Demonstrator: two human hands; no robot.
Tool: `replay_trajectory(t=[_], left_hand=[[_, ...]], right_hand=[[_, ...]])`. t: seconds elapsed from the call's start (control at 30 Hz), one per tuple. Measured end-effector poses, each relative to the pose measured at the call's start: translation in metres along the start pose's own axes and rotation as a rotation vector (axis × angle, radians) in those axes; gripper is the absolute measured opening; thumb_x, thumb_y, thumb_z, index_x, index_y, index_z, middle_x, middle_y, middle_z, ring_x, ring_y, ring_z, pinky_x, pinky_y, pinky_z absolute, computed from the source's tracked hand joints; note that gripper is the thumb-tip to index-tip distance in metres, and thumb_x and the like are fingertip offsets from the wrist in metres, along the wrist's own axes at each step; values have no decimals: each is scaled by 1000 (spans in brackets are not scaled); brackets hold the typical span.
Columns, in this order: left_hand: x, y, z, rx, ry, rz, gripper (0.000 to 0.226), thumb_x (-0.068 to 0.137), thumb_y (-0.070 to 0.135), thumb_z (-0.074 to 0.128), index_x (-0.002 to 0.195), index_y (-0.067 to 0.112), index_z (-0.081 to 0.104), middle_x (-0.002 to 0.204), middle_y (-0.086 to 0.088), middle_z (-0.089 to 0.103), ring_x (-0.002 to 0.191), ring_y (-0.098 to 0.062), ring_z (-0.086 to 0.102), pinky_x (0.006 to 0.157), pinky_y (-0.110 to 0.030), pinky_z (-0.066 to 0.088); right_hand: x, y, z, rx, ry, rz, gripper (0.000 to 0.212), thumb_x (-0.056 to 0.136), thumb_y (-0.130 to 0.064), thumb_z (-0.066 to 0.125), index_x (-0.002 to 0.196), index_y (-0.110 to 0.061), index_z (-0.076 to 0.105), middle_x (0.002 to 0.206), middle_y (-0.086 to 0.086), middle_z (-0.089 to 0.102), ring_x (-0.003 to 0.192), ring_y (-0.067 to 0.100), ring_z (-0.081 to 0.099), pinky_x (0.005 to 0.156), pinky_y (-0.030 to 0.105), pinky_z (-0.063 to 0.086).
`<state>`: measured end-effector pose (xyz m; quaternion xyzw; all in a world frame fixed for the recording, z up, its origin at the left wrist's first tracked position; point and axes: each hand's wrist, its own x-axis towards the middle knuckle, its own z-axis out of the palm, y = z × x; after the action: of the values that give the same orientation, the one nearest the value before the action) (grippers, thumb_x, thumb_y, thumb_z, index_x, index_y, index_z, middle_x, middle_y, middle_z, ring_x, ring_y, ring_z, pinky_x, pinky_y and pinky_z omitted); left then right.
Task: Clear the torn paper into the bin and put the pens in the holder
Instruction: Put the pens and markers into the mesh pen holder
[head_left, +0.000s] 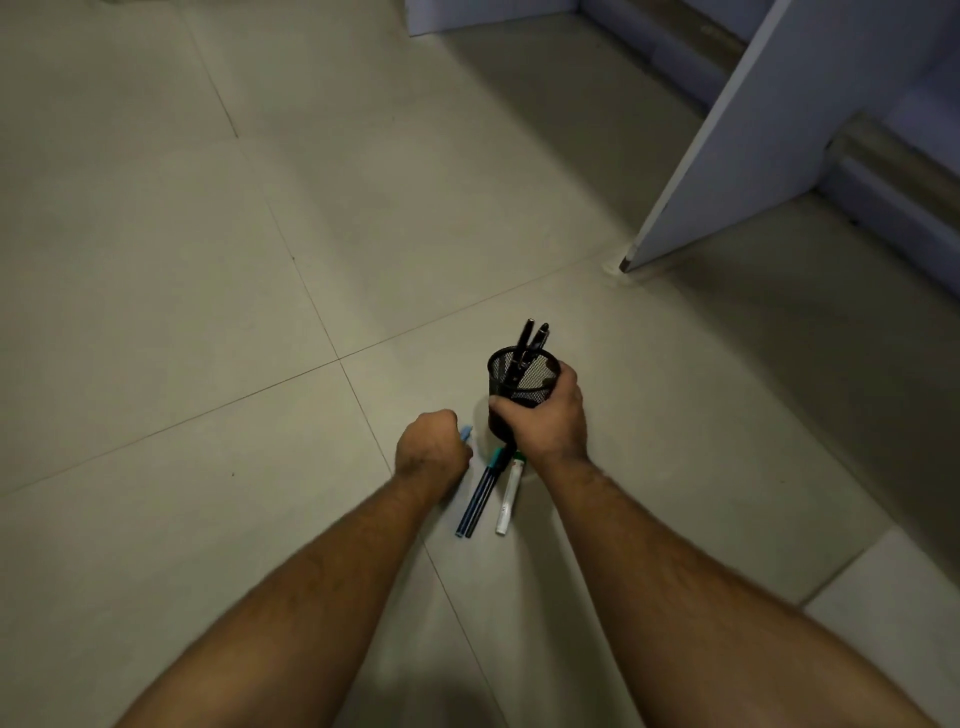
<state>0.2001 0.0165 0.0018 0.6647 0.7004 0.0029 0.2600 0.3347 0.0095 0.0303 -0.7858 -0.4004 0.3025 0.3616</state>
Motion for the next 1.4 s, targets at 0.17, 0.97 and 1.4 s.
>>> replay_trajectory(t=[0.17,0.97,1.4], left_hand=[[15,7,-55,-478,319,-35,14,75,27,70,83,16,65,75,3,62,69,-18,57,61,-23,40],[22,28,-102,-1187,565,15,17,76,9,74,76,20,61,67,9,59,60,-4,55,63,-21,52],[23,28,-89,-1309,463,-15,12,82,7,73,81,12,62,68,-1,60,67,-15,64,69,-32,61]], right_hand=[[-1,-4,9,15,16,43,87,56,-48,85,130,-26,45,122,-1,61,110,21,61,95,37,53],[-10,-17,27,-38,27,23,87,62,-32,86,136,-19,42,128,5,52,116,26,55,95,32,48],[-9,-16,36,-41,-20,-29,88,64,-31,85,139,-21,40,130,4,52,117,23,54,98,36,51]])
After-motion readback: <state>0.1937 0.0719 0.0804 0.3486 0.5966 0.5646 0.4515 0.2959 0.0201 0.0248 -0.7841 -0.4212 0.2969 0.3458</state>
